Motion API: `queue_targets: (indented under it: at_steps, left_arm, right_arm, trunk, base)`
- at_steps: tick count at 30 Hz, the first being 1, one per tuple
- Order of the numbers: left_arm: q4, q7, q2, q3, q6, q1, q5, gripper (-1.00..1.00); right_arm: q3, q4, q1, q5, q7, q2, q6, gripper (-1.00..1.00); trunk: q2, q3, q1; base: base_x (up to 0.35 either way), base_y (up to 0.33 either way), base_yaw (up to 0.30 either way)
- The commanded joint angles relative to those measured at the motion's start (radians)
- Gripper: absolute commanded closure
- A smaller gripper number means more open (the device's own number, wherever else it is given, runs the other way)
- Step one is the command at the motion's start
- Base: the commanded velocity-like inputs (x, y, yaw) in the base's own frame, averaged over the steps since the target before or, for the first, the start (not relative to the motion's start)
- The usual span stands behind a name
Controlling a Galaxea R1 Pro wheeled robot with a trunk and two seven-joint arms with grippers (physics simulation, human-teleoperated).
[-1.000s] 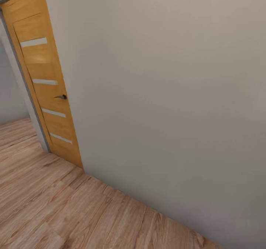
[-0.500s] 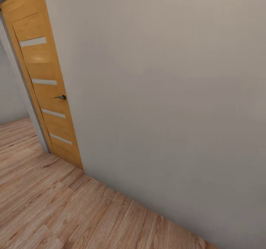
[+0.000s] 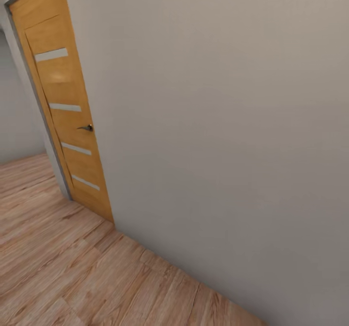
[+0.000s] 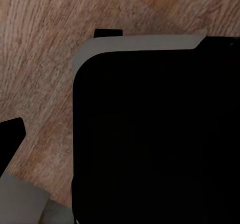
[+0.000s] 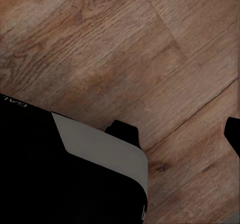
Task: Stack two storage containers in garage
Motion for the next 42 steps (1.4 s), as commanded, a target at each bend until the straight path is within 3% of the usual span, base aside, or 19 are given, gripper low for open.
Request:
queue_targets:
  at_steps: [1,18,42]
  left_arm:
    - [-0.001,0.0,0.0,0.0,-0.001,0.0,0.003,-1.0]
    - [0.0,0.001,0.003,0.0,-0.002,0.0,0.005,-1.0]
    - [-0.001,0.0,0.003,0.002,-0.002,0.0,0.005,-1.0]
  right_arm:
    - [0.008,0.003,-0.001,-0.009,-0.002,0.001,-0.006,-1.0]
    - [0.008,0.003,-0.001,-0.008,-0.002,0.001,-0.007,-1.0]
    - [0.008,0.003,-0.001,-0.007,-0.002,0.001,-0.007,-1.0]
  trunk:
    - [0.0,-0.001,0.001]
    - [0.0,-0.001,0.001]
    - [0.0,-0.001,0.001]
  base:
    - [0.318,0.0,0.271]
    - [0.203,0.0,0.28]
    - [0.085,0.0,0.283]
